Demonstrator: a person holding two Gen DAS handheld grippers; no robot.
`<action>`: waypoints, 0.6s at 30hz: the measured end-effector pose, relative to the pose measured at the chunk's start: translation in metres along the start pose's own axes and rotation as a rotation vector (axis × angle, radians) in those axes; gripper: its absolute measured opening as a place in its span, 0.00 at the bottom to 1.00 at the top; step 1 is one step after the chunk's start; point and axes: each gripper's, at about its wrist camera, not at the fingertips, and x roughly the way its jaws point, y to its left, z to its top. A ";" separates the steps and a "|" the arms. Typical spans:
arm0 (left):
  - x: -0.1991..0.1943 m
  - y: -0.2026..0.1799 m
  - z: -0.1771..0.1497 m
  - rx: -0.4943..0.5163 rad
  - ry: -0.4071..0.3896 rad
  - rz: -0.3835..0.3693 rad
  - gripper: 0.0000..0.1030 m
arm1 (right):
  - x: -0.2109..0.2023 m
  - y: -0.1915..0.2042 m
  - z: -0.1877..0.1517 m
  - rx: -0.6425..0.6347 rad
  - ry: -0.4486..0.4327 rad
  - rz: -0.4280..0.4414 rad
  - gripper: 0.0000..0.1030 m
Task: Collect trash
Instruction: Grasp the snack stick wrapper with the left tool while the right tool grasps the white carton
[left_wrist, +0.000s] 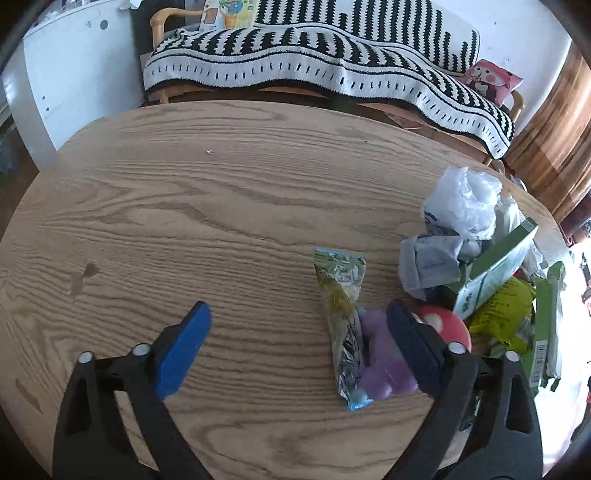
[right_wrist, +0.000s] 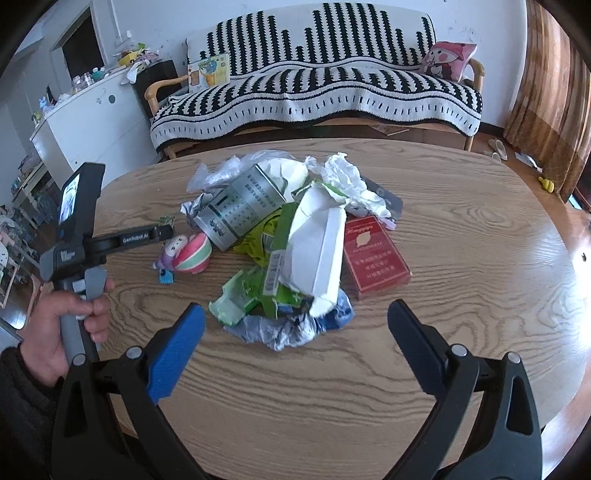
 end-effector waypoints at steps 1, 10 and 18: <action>0.002 -0.001 0.000 0.008 0.002 -0.003 0.80 | 0.002 -0.001 0.002 0.003 0.003 0.001 0.93; 0.005 -0.008 -0.008 0.061 0.036 -0.077 0.16 | 0.036 -0.011 0.033 0.079 0.053 0.010 0.87; -0.039 0.004 -0.003 0.060 -0.073 -0.042 0.15 | 0.075 -0.019 0.054 0.128 0.116 -0.017 0.85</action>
